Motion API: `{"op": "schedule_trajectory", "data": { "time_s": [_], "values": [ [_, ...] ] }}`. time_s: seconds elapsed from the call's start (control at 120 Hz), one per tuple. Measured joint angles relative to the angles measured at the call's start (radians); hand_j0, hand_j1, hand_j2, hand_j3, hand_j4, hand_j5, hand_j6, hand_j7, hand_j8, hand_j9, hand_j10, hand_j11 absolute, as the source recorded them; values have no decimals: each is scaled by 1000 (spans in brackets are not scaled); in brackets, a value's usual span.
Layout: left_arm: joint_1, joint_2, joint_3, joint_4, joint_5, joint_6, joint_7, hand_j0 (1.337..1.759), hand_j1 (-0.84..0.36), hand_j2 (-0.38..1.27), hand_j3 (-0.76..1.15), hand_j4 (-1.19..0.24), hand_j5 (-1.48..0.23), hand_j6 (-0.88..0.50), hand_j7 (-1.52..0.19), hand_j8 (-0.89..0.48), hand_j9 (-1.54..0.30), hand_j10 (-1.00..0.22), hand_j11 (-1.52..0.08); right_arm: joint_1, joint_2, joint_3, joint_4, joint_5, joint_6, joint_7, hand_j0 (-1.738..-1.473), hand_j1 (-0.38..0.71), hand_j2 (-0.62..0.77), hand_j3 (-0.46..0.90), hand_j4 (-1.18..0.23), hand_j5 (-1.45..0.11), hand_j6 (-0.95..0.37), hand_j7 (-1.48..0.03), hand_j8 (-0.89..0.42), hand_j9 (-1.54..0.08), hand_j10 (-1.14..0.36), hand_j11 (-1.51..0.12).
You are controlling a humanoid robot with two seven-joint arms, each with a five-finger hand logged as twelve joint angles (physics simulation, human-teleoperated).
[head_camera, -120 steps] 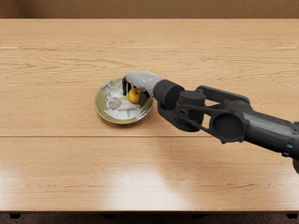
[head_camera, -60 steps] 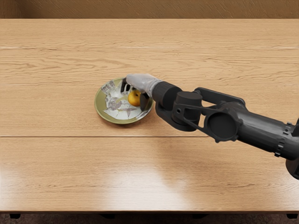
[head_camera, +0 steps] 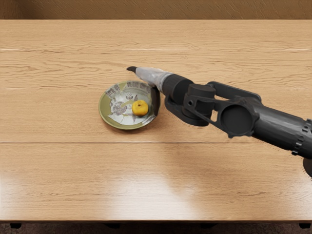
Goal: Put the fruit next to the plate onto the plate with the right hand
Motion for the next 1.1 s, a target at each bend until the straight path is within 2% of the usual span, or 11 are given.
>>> {"op": "schedule_trajectory", "data": {
  "time_s": [0.3, 0.567, 0.683, 0.958, 1.1],
  "values": [
    [0, 0, 0, 0, 0, 0, 0, 1658, 325, 4, 0, -21, -26, -21, -26, -21, -26, -21, -26, 50, -135, 37, 5, 187, 208, 9, -1658, -340, -6, 0, -10, -11, -9, -10, -8, -11, -9, -11],
    [0, 0, 0, 0, 0, 0, 0, 1658, 325, 4, 0, -21, -27, -21, -26, -21, -26, -21, -26, 54, -305, 65, -1, 370, 452, 134, -1658, -347, -1, 0, -4, -3, -4, -3, -4, -3, -3, -3],
    [0, 0, 0, 0, 0, 0, 0, 1658, 325, 4, 0, -21, -27, -21, -26, -21, -26, -21, -26, 46, -386, 66, -1, 420, 536, 200, -1658, -348, 0, 0, -3, -2, -4, -2, -3, -2, -2, -2],
    [0, 0, 0, 0, 0, 0, 0, 1658, 325, 4, 0, -21, -26, -21, -26, -21, -26, -21, -26, 17, -548, 66, -1, 465, 581, 395, -1658, -349, 1, 0, -2, -1, -3, 0, -2, -1, -2, -1],
    [0, 0, 0, 0, 0, 0, 0, 1658, 325, 4, 0, -21, -27, -21, -26, -21, -26, -21, -26, 6, -604, 66, -1, 469, 583, 441, -1658, -349, 1, 0, -3, -1, -3, 0, -3, 0, -2, 0]
  ]
}}
